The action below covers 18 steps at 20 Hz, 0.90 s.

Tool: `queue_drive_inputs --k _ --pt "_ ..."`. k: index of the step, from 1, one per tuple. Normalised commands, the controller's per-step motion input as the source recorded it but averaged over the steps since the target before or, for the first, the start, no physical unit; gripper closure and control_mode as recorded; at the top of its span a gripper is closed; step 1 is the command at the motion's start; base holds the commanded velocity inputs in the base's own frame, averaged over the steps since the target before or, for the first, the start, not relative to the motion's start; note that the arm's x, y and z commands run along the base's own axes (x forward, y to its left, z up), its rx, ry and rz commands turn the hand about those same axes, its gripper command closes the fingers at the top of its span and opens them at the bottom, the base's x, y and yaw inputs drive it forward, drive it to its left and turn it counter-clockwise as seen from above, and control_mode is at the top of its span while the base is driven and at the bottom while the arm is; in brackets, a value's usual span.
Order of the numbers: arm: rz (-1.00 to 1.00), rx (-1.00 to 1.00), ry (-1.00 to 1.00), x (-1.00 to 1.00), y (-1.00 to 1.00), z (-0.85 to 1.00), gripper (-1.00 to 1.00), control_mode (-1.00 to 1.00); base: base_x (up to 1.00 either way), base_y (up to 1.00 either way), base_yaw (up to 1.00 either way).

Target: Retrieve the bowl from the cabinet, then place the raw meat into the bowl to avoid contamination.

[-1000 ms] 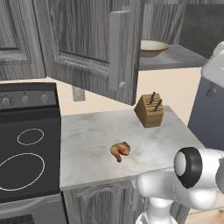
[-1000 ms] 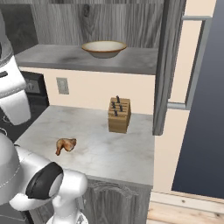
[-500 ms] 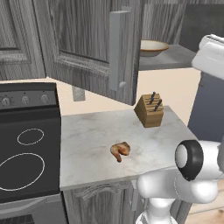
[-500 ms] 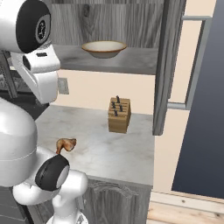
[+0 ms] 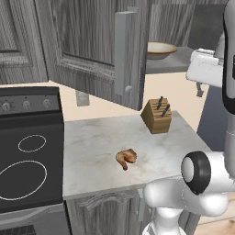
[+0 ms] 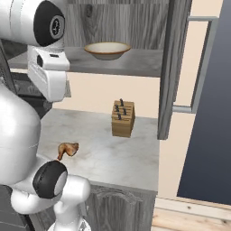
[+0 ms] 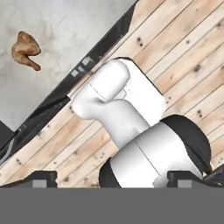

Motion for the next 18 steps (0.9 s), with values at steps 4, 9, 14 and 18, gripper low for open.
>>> queue_drive_inputs --k 4,9,14,18 --pt "-0.03 0.38 0.04 0.04 0.02 -0.63 -1.00 -1.00 0.00 0.00 0.00" --pt "-0.15 0.34 0.09 0.21 0.34 -0.37 -1.00 -1.00 0.00 0.00 0.00" --pt "-0.02 0.18 0.34 0.27 0.25 0.28 -1.00 -1.00 0.00 0.00 0.00" --pt "0.03 0.21 0.35 0.21 0.12 0.34 -1.00 -1.00 0.00 0.00 0.00"
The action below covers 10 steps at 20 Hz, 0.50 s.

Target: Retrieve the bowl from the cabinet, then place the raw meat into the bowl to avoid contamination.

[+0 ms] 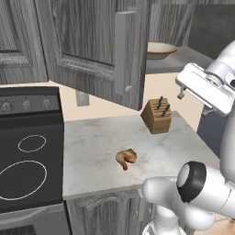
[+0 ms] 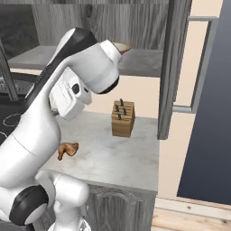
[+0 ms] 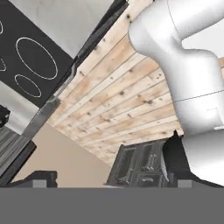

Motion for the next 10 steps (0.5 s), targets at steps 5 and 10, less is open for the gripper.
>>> queue_drive_inputs --k 5,10 --pt "0.06 0.16 0.34 0.01 0.34 0.21 -1.00 -1.00 0.00 0.00 0.00" --pt "0.00 0.22 0.24 0.00 0.50 0.01 -1.00 -1.00 0.00 0.00 0.00"
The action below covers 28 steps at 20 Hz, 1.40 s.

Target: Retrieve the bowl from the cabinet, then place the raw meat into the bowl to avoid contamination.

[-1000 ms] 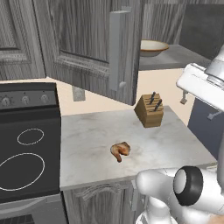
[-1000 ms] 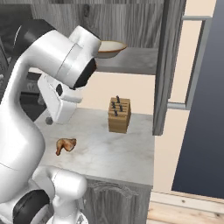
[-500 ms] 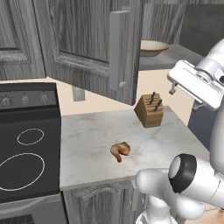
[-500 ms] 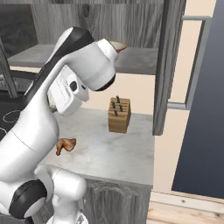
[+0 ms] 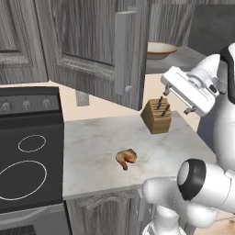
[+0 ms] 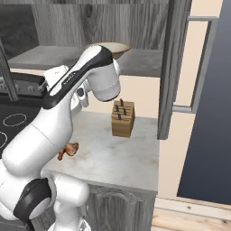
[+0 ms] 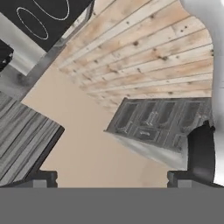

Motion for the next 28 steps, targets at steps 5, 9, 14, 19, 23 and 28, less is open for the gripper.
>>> queue_drive_inputs --k 5,9,14,19,23,28 --pt "-0.02 0.20 0.11 0.00 0.53 0.12 -1.00 -1.00 0.00 0.00 0.00" --pt "-0.01 0.10 0.11 0.00 0.28 0.50 -1.00 -1.00 0.00 0.00 0.00" --pt "0.00 -0.05 0.15 0.15 0.29 0.37 -1.00 -1.00 0.00 0.00 0.00" --pt "0.00 -0.15 0.18 0.31 0.37 0.22 -1.00 -1.00 0.00 0.00 0.00" --pt "0.00 -0.16 0.18 0.41 0.38 0.12 -1.00 -1.00 0.00 0.00 0.00" --pt "0.00 -0.12 0.19 0.54 0.29 0.05 -1.00 -1.00 0.00 0.00 0.00"
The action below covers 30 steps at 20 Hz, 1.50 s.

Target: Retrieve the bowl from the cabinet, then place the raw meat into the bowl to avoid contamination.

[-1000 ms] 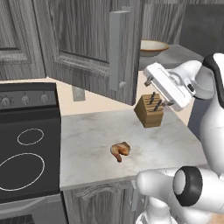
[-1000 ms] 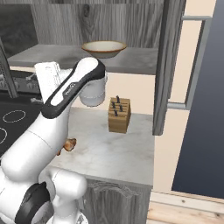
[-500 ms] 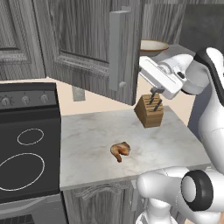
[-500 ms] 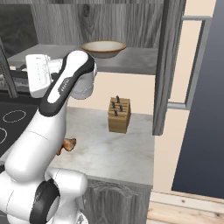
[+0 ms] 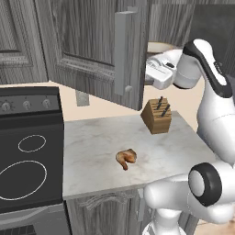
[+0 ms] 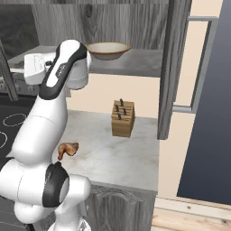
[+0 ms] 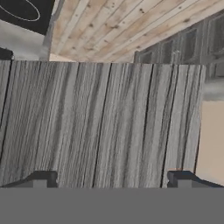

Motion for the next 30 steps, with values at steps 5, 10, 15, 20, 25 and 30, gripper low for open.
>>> queue_drive_inputs --k 5,10,15,20,25,30 --pt "-0.10 -0.10 0.04 0.04 0.58 -0.01 -1.00 -1.00 0.00 0.00 0.00" --pt "-0.22 -0.04 0.00 0.00 0.61 -0.02 -1.00 -1.00 0.00 0.00 0.00" --pt "-0.25 -0.02 0.00 0.00 0.58 -0.06 -1.00 -1.00 0.00 0.00 0.00" --pt "-0.25 -0.02 0.00 0.00 0.60 -0.11 -1.00 -1.00 0.00 0.00 0.00" --pt "-0.25 -0.02 -0.01 0.00 0.60 -0.13 -1.00 -1.00 0.00 0.00 0.00" --pt "-0.25 -0.02 -0.01 0.02 0.61 -0.15 -1.00 -1.00 0.00 0.00 0.00"
